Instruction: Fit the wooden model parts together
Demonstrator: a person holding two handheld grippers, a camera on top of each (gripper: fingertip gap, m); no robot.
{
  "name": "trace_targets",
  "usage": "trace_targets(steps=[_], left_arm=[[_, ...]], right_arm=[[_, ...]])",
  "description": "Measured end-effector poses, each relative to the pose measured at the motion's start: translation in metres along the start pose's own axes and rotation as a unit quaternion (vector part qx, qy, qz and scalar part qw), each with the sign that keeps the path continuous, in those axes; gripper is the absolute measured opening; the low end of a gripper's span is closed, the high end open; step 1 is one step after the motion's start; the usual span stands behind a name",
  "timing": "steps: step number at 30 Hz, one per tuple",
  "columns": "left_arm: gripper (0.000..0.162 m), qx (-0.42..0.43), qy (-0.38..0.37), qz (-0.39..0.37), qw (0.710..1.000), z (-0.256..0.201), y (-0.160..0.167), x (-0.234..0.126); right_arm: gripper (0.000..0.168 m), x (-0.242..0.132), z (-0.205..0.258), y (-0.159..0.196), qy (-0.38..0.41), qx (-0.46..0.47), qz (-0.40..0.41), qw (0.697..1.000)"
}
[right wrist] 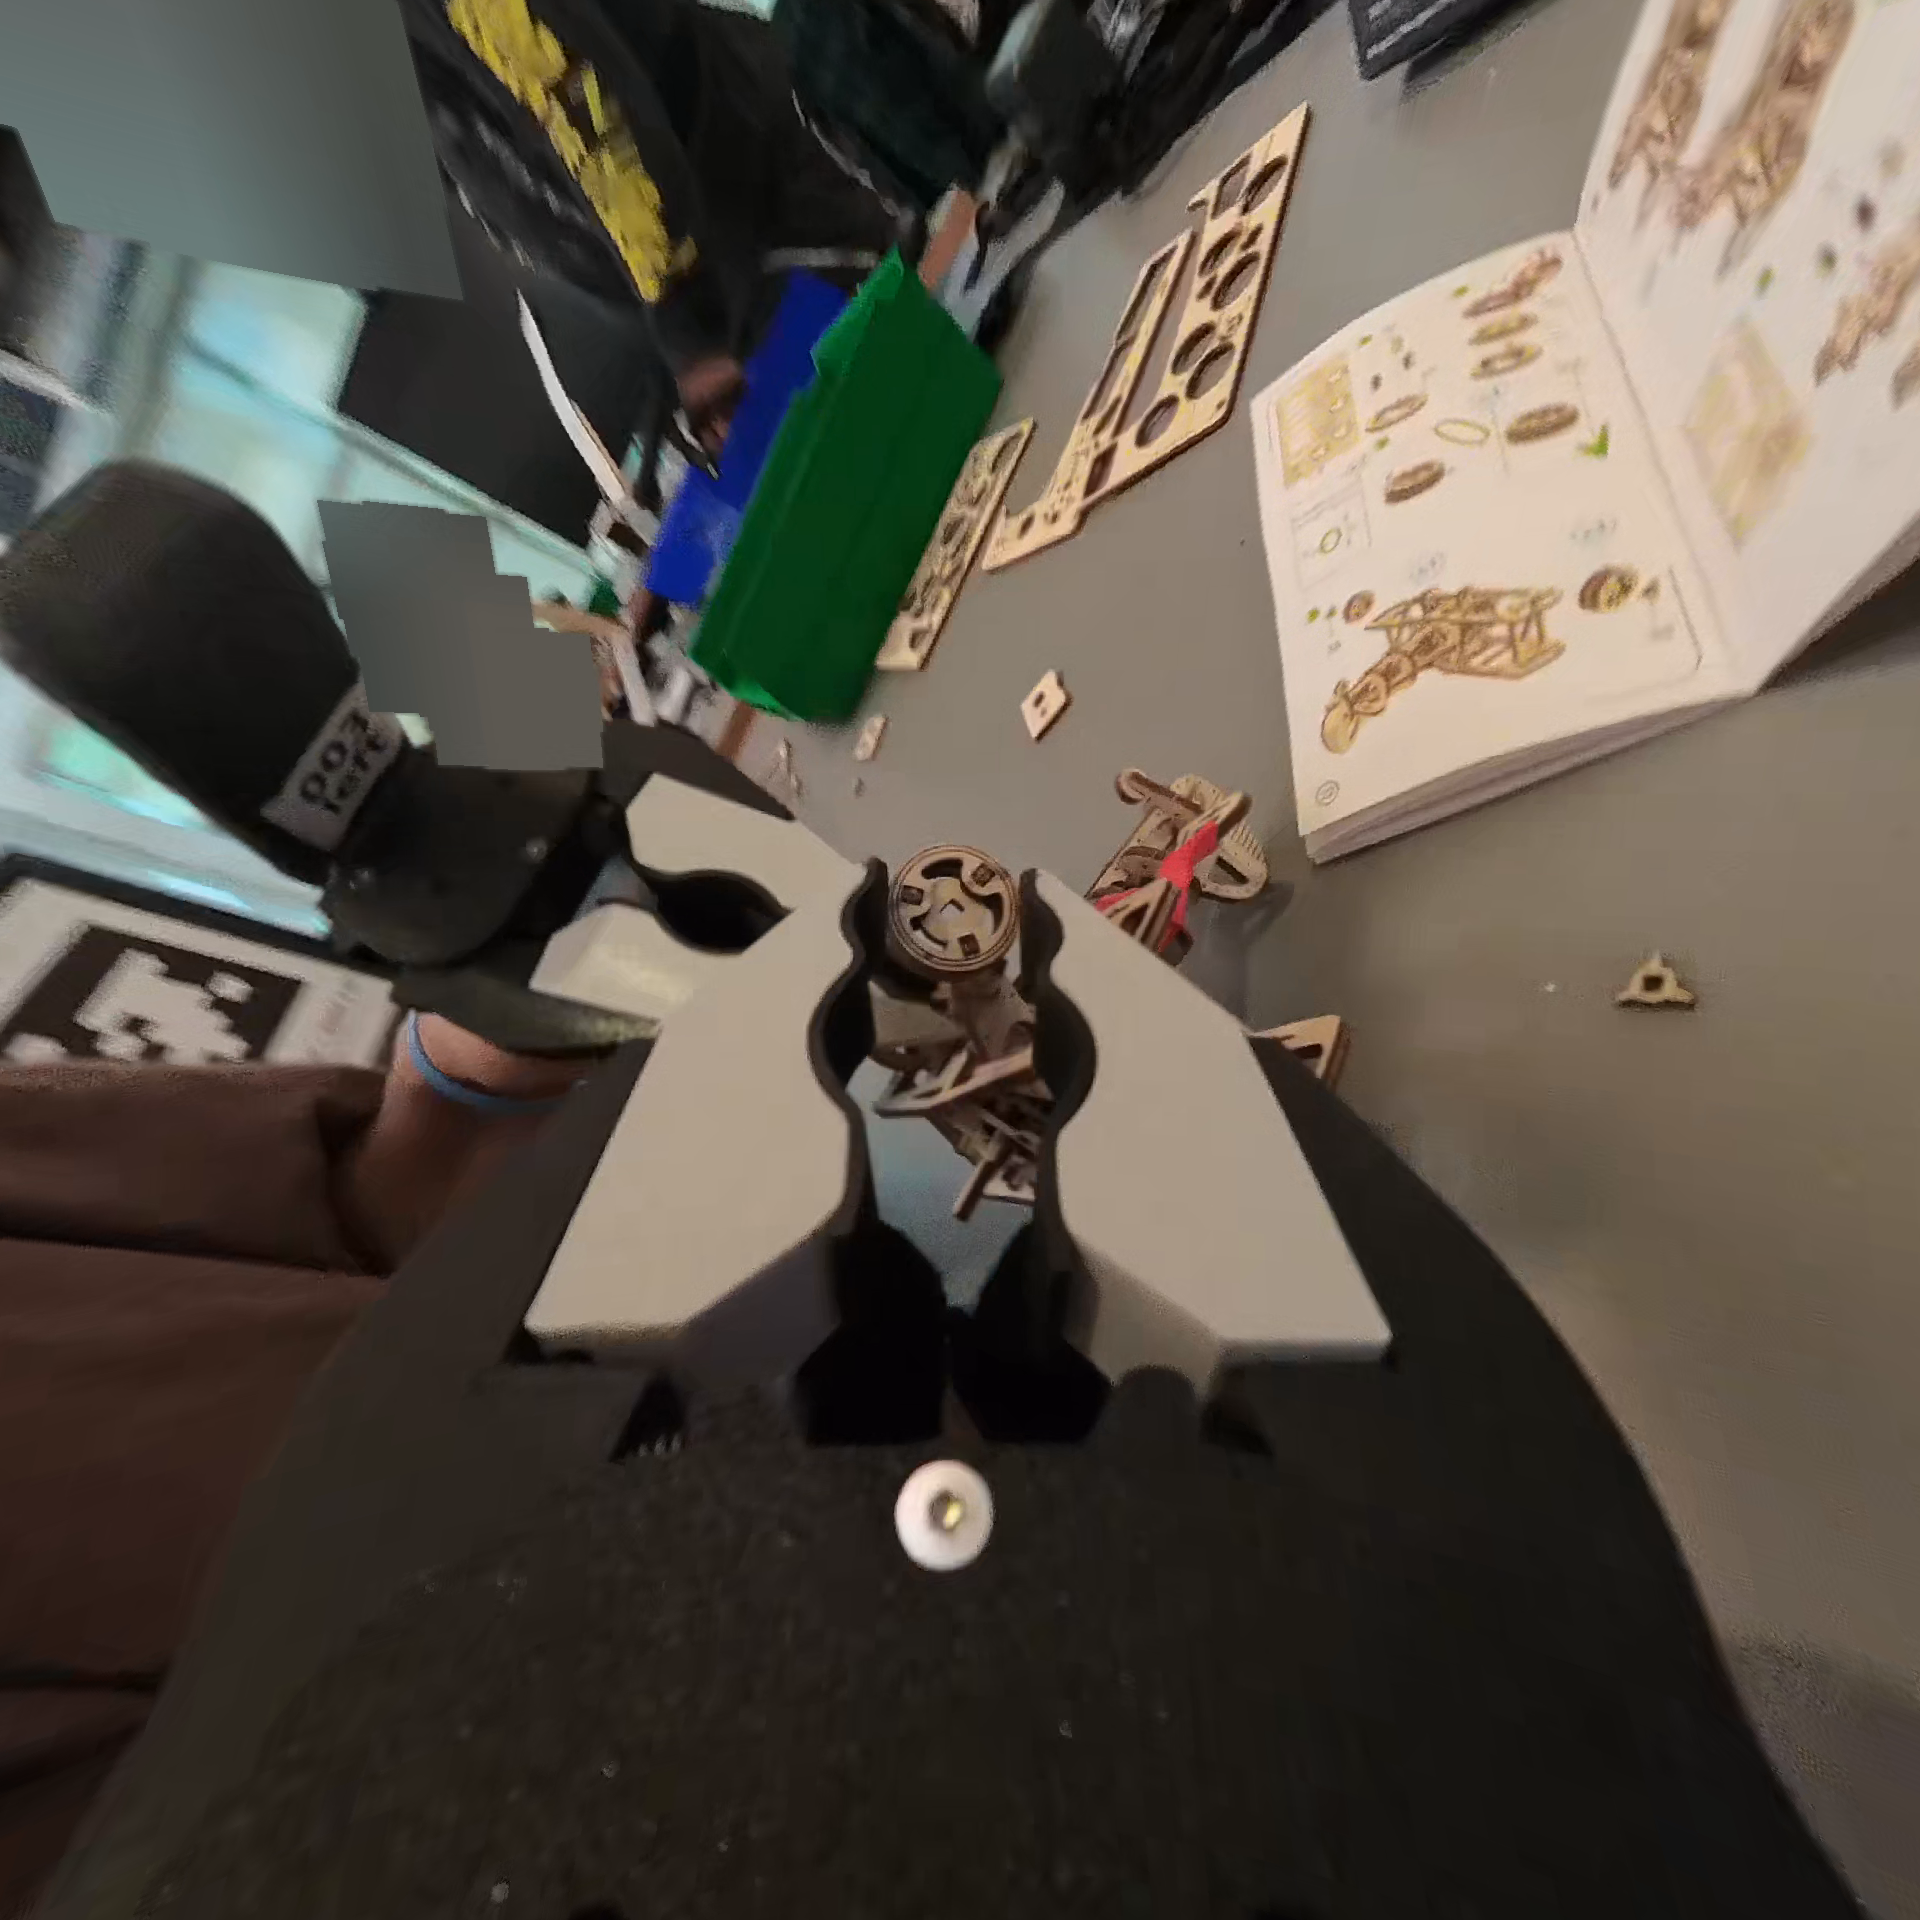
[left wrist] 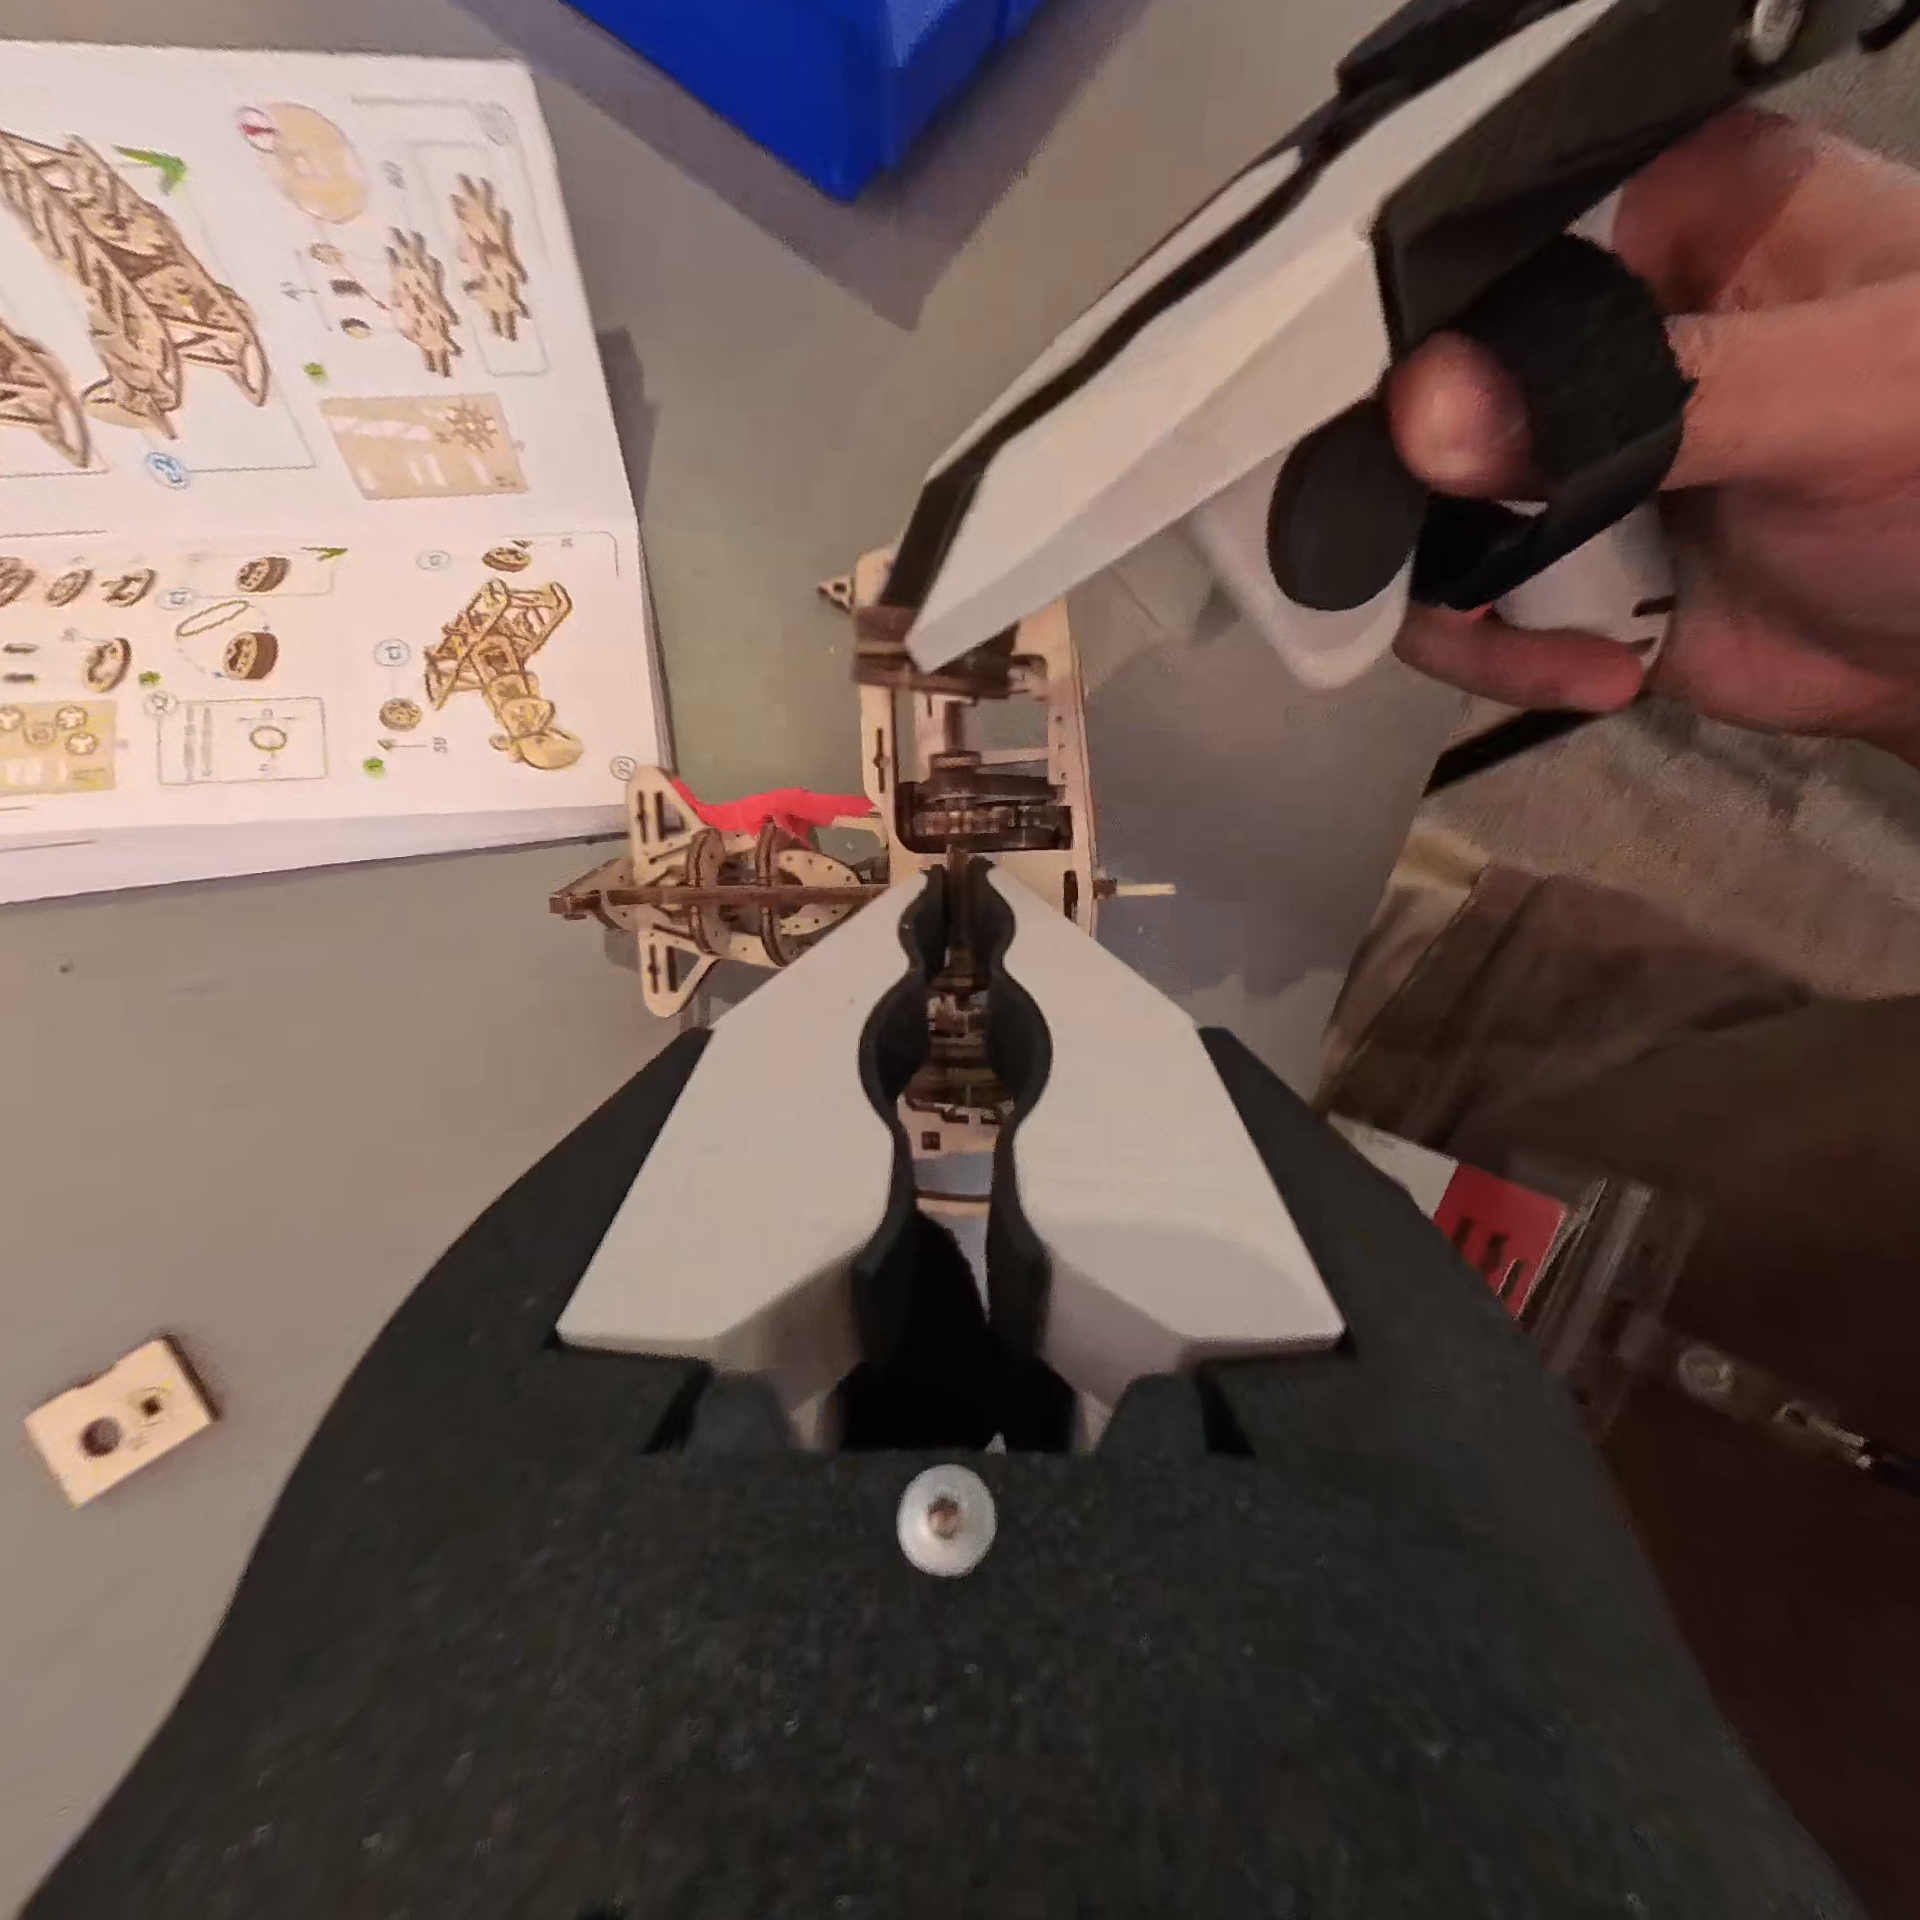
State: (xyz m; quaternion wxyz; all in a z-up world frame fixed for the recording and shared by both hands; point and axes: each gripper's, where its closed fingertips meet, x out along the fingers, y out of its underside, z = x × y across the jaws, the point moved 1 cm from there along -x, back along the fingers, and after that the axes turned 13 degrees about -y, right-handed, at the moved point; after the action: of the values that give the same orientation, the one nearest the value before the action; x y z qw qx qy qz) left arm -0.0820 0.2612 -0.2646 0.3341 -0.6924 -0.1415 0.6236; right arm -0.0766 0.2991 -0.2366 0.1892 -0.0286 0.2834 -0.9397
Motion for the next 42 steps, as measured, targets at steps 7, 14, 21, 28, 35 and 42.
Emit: trace_targets(steps=[7, 14, 21, 28, 35, 42], left_arm=[[0.0, -0.054, 0.012, -0.09, 0.994, 0.005, -0.002, -0.008], [0.0, -0.048, 0.017, -0.134, 0.99, 0.002, -0.004, -0.007], [0.0, -0.031, 0.013, -0.14, 0.99, -0.003, -0.001, -0.007], [0.0, -0.028, -0.009, -0.134, 0.99, 0.007, 0.012, -0.02], [0.0, -0.169, -0.084, -0.226, 0.956, 0.096, 0.056, -0.123], [0.0, -0.251, -0.241, -0.298, 0.889, 0.184, 0.112, -0.21]], right_arm=[[0.024, 0.007, 0.01, 0.003, 0.1, -0.104, 0.147, 0.979], [0.031, 0.008, 0.012, 0.007, 0.16, -0.188, 0.222, 0.943], [0.028, -0.011, 0.03, -0.006, 0.194, -0.262, 0.245, 0.913], [0.037, -0.022, 0.023, -0.014, 0.223, -0.313, 0.263, 0.885], [0.045, 0.009, -0.014, 0.001, 0.184, -0.394, 0.22, 0.873], [0.05, 0.14, -0.032, 0.025, 0.095, -0.359, 0.233, 0.899]])
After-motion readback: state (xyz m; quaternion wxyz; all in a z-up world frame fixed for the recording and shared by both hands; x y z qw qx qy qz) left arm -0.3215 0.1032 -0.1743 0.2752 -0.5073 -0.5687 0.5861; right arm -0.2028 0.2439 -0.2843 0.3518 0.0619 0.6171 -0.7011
